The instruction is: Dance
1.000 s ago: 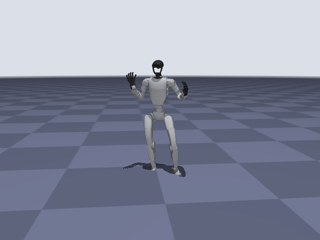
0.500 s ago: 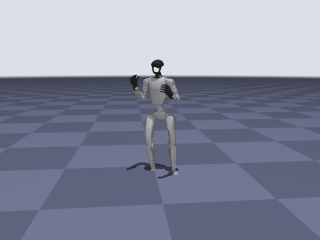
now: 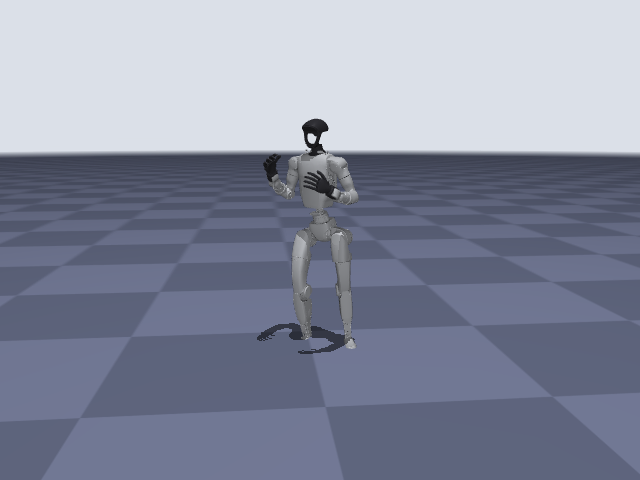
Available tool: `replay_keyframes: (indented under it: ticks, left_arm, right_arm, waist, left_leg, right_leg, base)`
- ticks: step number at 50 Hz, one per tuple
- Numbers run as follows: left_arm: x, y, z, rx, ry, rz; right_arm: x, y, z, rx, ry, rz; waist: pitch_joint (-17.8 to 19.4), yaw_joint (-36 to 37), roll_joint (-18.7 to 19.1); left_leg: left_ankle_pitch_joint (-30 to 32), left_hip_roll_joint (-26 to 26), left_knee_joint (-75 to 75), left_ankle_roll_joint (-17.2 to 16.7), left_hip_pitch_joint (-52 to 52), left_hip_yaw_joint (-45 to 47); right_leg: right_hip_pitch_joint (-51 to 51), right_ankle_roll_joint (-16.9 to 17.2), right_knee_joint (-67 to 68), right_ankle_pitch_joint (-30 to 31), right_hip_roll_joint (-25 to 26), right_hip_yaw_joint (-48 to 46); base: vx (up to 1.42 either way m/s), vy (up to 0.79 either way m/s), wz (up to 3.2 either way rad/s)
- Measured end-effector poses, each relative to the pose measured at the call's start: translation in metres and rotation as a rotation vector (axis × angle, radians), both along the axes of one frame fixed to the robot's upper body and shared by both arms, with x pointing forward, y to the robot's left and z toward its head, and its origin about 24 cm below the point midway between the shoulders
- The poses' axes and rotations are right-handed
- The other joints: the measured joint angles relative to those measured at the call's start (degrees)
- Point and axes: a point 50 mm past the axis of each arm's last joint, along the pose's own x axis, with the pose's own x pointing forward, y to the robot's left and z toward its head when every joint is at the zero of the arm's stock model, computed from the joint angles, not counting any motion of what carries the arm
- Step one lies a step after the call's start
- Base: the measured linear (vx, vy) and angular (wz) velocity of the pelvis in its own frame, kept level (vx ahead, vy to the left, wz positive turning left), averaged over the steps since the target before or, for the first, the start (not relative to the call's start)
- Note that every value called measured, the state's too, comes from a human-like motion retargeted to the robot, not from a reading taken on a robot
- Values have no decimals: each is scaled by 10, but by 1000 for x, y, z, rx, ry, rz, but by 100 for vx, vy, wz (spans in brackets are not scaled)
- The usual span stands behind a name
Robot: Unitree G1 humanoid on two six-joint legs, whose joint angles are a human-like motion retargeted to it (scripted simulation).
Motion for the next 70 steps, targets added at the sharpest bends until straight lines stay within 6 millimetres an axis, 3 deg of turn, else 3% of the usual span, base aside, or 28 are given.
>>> replay_keyframes:
  ticks: [10,25,40,48,52,57,60,63,66,70]
  left_arm:
    - [-6,1,7,-155,-62,-53]
    - [-3,-4,51,-288,-315,-261]
    - [-19,-38,71,-238,-471,-602]
    - [-37,-73,100,-3,-636,-869]
    - [-47,-87,114,211,-696,-974]
    - [-56,-98,131,566,-728,-998]
    - [-59,-103,128,720,-674,-1030]
    - [-53,-103,119,722,-581,-1037]
    - [-35,-92,98,570,-412,-976]
    - [-24,-62,48,200,-126,-791]
  right_arm:
    - [-6,6,7,139,-26,116]
    - [-28,1,32,259,-182,232]
    - [-49,15,43,200,-256,516]
    - [-55,42,40,-70,-193,778]
    - [-57,54,39,-336,-148,868]
    - [-48,53,44,-776,-100,769]
    - [-48,52,44,-959,-68,726]
    - [-45,50,44,-978,-72,693]
    - [-36,40,45,-814,-107,581]
    - [-36,7,42,-380,-148,298]
  waist:
    - [-3,8,2]
    - [0,22,5]
    - [29,42,-51]
    - [51,36,-78]
    - [59,34,-77]
    - [79,31,-56]
    - [96,29,-46]
    - [120,28,-32]
    - [135,25,-10]
    - [119,19,15]
  left_leg:
    - [-3,-3,0,7,22,12]
    - [-6,-7,-1,11,42,8]
    - [-14,-11,0,26,75,-22]
    - [-34,-15,1,28,114,-39]
    - [-47,-16,6,25,132,-45]
    - [-79,-8,32,33,139,-57]
    - [-87,-5,49,29,139,-54]
    - [-97,-3,64,26,132,-58]
    - [-108,-3,72,23,117,-70]
    - [-89,-9,31,5,103,-74]
  right_leg:
    - [12,2,-6,-3,6,18]
    - [27,18,-21,-2,11,33]
    - [38,3,18,-19,17,50]
    - [57,-7,63,-45,19,51]
    - [76,-6,67,-51,16,48]
    - [112,-2,37,-44,17,36]
    - [117,-4,41,-44,16,38]
    - [112,-8,49,-52,16,36]
    - [95,-13,58,-63,20,26]
    - [40,-24,90,-69,28,-1]
  base:
    - [4,0,-27]
    - [2,0,-11]
    - [0,0,0]
    - [0,0,0]
    - [0,3,-3]
    - [2,7,0]
    - [0,0,0]
    - [0,0,0]
    - [3,-1,-18]
    - [5,-7,-58]
